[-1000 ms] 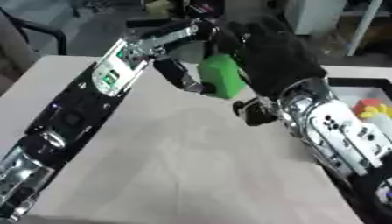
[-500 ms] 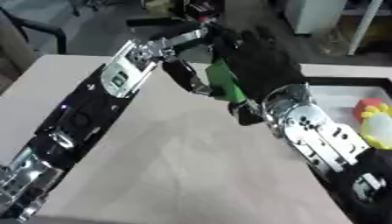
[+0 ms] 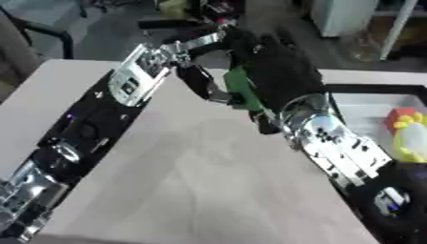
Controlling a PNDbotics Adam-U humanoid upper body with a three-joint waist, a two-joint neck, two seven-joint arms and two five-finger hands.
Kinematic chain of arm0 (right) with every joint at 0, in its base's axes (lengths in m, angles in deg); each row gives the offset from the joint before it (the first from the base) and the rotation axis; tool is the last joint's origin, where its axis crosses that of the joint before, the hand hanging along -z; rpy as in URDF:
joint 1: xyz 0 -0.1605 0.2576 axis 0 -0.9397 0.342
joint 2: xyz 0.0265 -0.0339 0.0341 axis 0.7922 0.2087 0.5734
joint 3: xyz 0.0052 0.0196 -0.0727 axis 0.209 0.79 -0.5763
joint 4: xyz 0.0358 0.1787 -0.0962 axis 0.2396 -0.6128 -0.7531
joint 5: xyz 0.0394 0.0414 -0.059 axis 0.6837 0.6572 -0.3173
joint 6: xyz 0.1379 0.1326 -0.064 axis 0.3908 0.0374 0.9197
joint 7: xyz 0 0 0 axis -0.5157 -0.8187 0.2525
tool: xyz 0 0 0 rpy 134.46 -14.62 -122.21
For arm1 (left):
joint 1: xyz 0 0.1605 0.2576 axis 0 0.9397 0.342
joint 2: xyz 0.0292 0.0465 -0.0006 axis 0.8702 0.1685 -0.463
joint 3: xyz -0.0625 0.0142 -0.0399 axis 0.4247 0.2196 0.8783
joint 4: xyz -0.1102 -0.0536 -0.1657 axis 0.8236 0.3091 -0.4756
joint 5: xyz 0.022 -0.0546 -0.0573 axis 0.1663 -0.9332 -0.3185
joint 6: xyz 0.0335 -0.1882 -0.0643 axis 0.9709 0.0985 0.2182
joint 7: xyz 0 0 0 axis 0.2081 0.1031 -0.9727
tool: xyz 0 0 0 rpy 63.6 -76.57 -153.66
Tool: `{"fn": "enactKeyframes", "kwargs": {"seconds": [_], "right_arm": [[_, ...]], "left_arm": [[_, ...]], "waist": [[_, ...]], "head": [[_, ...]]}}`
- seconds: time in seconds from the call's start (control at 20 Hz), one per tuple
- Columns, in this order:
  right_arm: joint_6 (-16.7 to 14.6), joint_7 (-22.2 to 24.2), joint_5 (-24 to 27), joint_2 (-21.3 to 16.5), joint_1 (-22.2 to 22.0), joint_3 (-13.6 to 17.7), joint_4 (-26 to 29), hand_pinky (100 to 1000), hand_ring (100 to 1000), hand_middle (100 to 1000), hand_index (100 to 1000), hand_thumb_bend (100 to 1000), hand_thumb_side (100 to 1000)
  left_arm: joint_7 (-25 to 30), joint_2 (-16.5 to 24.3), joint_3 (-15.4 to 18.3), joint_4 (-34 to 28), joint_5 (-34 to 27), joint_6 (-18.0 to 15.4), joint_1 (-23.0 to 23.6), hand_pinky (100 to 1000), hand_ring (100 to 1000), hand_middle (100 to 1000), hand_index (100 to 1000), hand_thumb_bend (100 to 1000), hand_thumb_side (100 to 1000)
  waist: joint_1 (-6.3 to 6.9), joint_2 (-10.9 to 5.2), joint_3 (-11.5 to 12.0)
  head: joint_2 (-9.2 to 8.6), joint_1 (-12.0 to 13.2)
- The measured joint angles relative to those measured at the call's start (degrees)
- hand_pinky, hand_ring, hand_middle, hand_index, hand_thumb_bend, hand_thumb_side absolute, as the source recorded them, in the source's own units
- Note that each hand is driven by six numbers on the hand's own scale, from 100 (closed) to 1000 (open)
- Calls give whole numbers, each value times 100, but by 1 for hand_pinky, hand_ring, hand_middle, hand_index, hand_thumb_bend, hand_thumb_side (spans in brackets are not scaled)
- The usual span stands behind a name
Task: Pick up the objects with one hand, pass them to the other hand, and then place them into the box on the other side of the table.
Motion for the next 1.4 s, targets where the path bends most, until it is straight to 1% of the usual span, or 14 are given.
{"fn": "enactKeyframes", "kwargs": {"seconds": [0.25, 0.3, 0.4, 0.5, 0.8, 0.85, 0.9, 0.95, 1.0, 1.05, 1.1, 1.15, 1.25, 1.4], "right_arm": [[38, -120, -128, 27, -3, -18, -87, 1000, 837, 801, 609, 300, 100], [37, -172, -163, 34, -6, -22, -101, 1000, 823, 787, 562, 218, 100], [46, -316, -229, 49, -21, -30, -129, 1000, 802, 770, 509, 144, 100], [77, -520, -273, 52, -34, -31, -161, 1000, 790, 760, 496, 100, 170], [183, -1026, -292, 45, -83, -18, -322, 1000, 781, 751, 425, 100, 252], [188, -1067, -286, 45, -83, -17, -328, 1000, 778, 746, 416, 104, 257], [184, -1100, -281, 45, -83, -17, -332, 1000, 777, 745, 415, 107, 257], [180, -1127, -268, 45, -83, -17, -332, 1000, 776, 741, 410, 118, 257], [167, -1144, -256, 45, -83, -17, -332, 1000, 776, 741, 409, 119, 257], [155, -1157, -248, 45, -83, -18, -332, 1000, 775, 739, 406, 129, 255], [144, -1164, -244, 45, -83, -18, -333, 1000, 774, 738, 405, 130, 254], [136, -1169, -242, 44, -83, -18, -339, 1000, 771, 735, 403, 135, 252], [127, -1178, -246, 26, -85, -5, -381, 1000, 768, 729, 400, 138, 248], [160, -1207, -357, -130, -126, 182, -493, 1000, 768, 727, 399, 143, 239]], "left_arm": [[-3, 2, 1, 0, -39, 28, 1, 676, 430, 376, 469, 100, 113], [-3, 6, 3, 0, -44, 29, 1, 678, 431, 377, 471, 100, 113], [-3, 21, 7, -1, -49, 29, 1, 678, 433, 379, 473, 100, 114], [-2, 23, 30, -3, -49, 29, 1, 679, 436, 384, 478, 100, 120], [48, 54, 68, -8, -36, -26, 1, 697, 471, 431, 531, 139, 171], [70, 62, 73, -8, -25, -54, 0, 717, 506, 469, 578, 257, 279], [104, 76, 86, -8, 0, -97, -2, 726, 519, 482, 594, 291, 314], [152, 91, 107, -8, 34, -159, -6, 770, 607, 575, 695, 535, 536], [228, 101, 133, -5, 83, -237, -7, 773, 613, 582, 701, 561, 550], [322, 108, 170, 4, 137, -330, -8, 818, 693, 665, 779, 754, 634], [433, 125, 201, 32, 188, -438, -12, 834, 719, 695, 806, 788, 649], [495, 136, 225, 62, 234, -485, -28, 893, 806, 791, 894, 901, 678], [560, 148, 252, 119, 309, -420, -41, 950, 874, 869, 953, 1000, 707], [687, 258, 337, 234, 381, -295, -37, 980, 917, 916, 977, 1000, 739]], "waist": [[12, 0, 0], [13, -1, 0], [13, -1, 0], [14, -1, -1], [21, -1, -12], [23, -1, -15], [24, -1, -20], [24, -1, -21], [23, -1, -21], [21, -1, -23], [20, -2, -26], [18, -2, -27], [15, -4, -37], [12, -8, -63]], "head": [[0, 4], [0, 5], [0, 9], [0, 17], [0, 22], [0, 19], [0, 9], [0, -6], [-1, -24], [-4, -52], [-10, -86], [-13, -123], [-15, -205], [-22, -276]]}}
